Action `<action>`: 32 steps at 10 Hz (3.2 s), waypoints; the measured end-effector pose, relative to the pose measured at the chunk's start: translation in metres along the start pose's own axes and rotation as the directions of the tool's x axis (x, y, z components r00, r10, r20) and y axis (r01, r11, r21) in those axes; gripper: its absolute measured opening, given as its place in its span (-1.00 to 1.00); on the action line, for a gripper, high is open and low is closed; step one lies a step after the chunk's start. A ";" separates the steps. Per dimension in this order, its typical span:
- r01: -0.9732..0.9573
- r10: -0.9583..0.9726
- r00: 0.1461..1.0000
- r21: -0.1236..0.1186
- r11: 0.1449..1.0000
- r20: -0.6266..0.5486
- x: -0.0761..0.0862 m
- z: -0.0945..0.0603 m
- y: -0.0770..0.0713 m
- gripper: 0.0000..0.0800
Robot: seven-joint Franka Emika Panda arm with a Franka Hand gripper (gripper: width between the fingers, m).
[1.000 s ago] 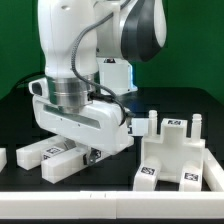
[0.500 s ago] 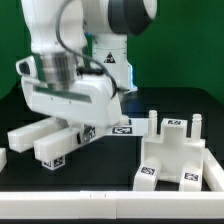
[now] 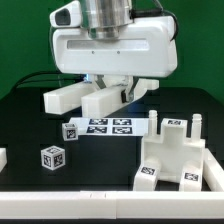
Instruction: Assemble chair
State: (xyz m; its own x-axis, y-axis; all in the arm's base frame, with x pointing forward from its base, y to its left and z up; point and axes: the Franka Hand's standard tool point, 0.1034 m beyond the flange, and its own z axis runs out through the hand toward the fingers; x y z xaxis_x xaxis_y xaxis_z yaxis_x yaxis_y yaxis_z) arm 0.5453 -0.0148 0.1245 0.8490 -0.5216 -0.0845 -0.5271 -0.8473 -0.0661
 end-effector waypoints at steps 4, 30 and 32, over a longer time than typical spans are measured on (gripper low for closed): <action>0.098 -0.096 0.995 -0.079 0.992 0.034 0.004 0.001 -0.006 -0.29; 0.138 -0.138 0.990 -0.042 0.990 -0.010 -0.034 0.034 -0.114 -0.29; 0.128 -0.129 0.991 -0.024 0.991 -0.041 -0.027 0.036 -0.116 -0.29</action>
Offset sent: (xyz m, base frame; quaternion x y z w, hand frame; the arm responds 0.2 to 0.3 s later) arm 0.0246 -0.0084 -0.0030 -0.1357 -0.0320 -0.1473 0.9792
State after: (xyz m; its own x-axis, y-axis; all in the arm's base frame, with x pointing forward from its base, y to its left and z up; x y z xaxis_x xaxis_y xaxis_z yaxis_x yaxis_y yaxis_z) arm 0.5822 0.1016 0.0990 0.9109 -0.4113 -0.0344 -0.4126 -0.9094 -0.0526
